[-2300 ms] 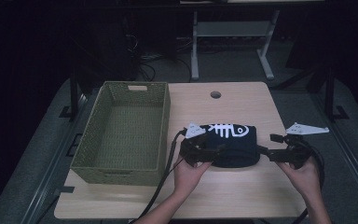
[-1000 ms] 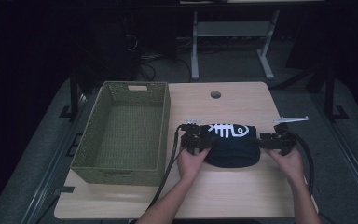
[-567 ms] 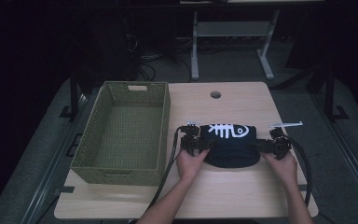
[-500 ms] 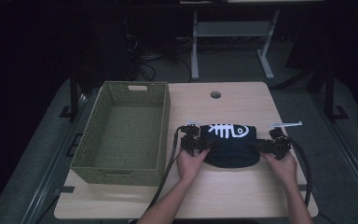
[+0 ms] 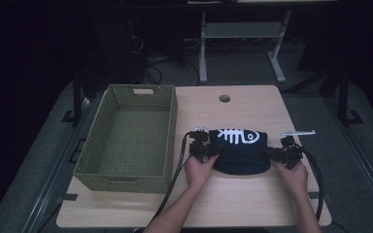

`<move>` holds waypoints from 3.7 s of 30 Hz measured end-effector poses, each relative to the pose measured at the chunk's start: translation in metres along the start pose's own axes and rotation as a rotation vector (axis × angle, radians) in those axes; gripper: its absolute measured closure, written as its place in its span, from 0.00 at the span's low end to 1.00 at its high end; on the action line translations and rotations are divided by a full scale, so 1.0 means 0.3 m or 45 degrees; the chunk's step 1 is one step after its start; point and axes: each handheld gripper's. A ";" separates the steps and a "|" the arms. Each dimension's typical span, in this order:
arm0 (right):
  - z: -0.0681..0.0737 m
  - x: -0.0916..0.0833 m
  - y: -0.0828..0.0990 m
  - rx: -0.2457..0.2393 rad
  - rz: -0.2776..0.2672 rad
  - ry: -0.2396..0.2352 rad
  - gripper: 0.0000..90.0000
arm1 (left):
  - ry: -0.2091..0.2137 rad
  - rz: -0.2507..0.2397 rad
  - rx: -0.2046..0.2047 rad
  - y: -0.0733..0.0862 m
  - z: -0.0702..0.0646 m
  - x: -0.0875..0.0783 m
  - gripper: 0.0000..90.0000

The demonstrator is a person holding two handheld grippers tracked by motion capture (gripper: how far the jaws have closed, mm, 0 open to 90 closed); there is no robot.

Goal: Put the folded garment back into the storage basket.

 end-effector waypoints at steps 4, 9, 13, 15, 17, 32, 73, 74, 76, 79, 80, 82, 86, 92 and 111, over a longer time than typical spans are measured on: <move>0.006 0.000 0.009 -0.009 -0.011 -0.013 0.74 | 0.015 -0.021 -0.008 -0.002 -0.003 -0.001 0.71; 0.012 -0.014 0.014 -0.010 -0.017 -0.034 0.79 | 0.011 -0.028 0.001 -0.005 -0.008 -0.008 0.74; 0.028 -0.033 0.013 -0.023 -0.033 -0.049 0.80 | 0.015 -0.040 -0.009 -0.016 -0.012 -0.021 0.75; 0.035 -0.042 0.014 -0.030 -0.046 -0.065 0.80 | 0.018 -0.051 -0.010 -0.023 -0.014 -0.029 0.75; 0.046 -0.052 0.013 -0.029 -0.055 -0.083 0.80 | 0.019 -0.058 0.000 -0.030 -0.018 -0.038 0.76; 0.093 -0.149 -0.013 -0.023 -0.122 -0.117 0.80 | 0.057 -0.126 0.076 -0.111 -0.075 -0.126 0.75; 0.220 -0.279 -0.134 -0.016 -0.218 -0.386 0.81 | 0.155 -0.222 0.101 -0.225 -0.044 -0.322 0.75; 0.232 -0.279 -0.140 -0.025 -0.214 -0.385 0.81 | 0.154 -0.222 0.106 -0.231 -0.040 -0.334 0.75; 0.238 -0.280 -0.143 -0.025 -0.213 -0.385 0.81 | 0.154 -0.225 0.113 -0.234 -0.038 -0.340 0.75; 0.253 -0.281 -0.155 -0.024 -0.218 -0.406 0.81 | 0.151 -0.236 0.122 -0.249 -0.034 -0.365 0.75; 0.258 -0.280 -0.157 -0.026 -0.218 -0.404 0.81 | 0.150 -0.236 0.127 -0.251 -0.031 -0.370 0.75; 0.266 -0.279 -0.163 -0.032 -0.220 -0.411 0.81 | 0.150 -0.235 0.122 -0.253 -0.025 -0.378 0.75; 0.290 -0.280 -0.175 -0.040 -0.216 -0.417 0.81 | 0.160 -0.243 0.109 -0.255 -0.014 -0.392 0.75; 0.324 -0.278 -0.196 -0.059 -0.212 -0.431 0.81 | 0.174 -0.261 0.096 -0.262 0.011 -0.429 0.75; 0.415 -0.233 -0.248 -0.078 -0.191 -0.492 0.80 | 0.164 -0.279 0.082 -0.271 0.083 -0.529 0.74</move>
Point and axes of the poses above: each handheld gripper's, and its own axes: x roughly forward along the jaws, y roughly out of its underside, z roughly to its left, and after that the axes turned 13 degrees about x, right-handed
